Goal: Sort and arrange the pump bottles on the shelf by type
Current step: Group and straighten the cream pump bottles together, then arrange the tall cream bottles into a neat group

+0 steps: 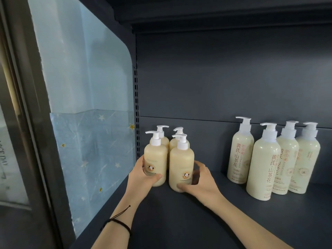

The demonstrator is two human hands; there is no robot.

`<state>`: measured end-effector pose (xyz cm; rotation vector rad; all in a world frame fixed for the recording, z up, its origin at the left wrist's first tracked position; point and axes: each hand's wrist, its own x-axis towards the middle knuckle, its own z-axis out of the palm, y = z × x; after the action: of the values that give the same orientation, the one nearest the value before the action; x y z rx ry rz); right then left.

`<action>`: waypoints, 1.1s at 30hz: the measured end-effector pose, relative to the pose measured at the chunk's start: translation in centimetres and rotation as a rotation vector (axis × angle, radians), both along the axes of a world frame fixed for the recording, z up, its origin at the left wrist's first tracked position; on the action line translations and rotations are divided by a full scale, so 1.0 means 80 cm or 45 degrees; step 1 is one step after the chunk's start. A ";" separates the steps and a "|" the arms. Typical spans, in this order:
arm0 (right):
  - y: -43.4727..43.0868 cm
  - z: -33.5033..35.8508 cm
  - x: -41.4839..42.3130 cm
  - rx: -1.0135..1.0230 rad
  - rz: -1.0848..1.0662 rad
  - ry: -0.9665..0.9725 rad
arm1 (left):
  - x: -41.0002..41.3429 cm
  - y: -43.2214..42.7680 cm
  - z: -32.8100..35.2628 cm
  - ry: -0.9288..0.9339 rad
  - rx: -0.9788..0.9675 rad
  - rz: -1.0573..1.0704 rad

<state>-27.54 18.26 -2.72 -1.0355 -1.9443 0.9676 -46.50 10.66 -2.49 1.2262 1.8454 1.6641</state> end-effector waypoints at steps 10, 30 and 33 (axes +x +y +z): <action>-0.018 0.010 -0.028 0.143 -0.140 -0.019 | 0.005 -0.003 0.005 0.032 0.007 0.051; -0.007 0.031 0.099 0.333 -0.134 -0.600 | 0.014 -0.062 0.032 1.045 -0.431 0.375; -0.010 0.037 0.136 0.419 -0.182 -0.706 | 0.049 -0.068 0.041 1.418 -0.384 0.359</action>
<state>-16.66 17.48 0.22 -1.3146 -2.3256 0.2720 -42.61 5.22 0.82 2.0268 2.8413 0.6996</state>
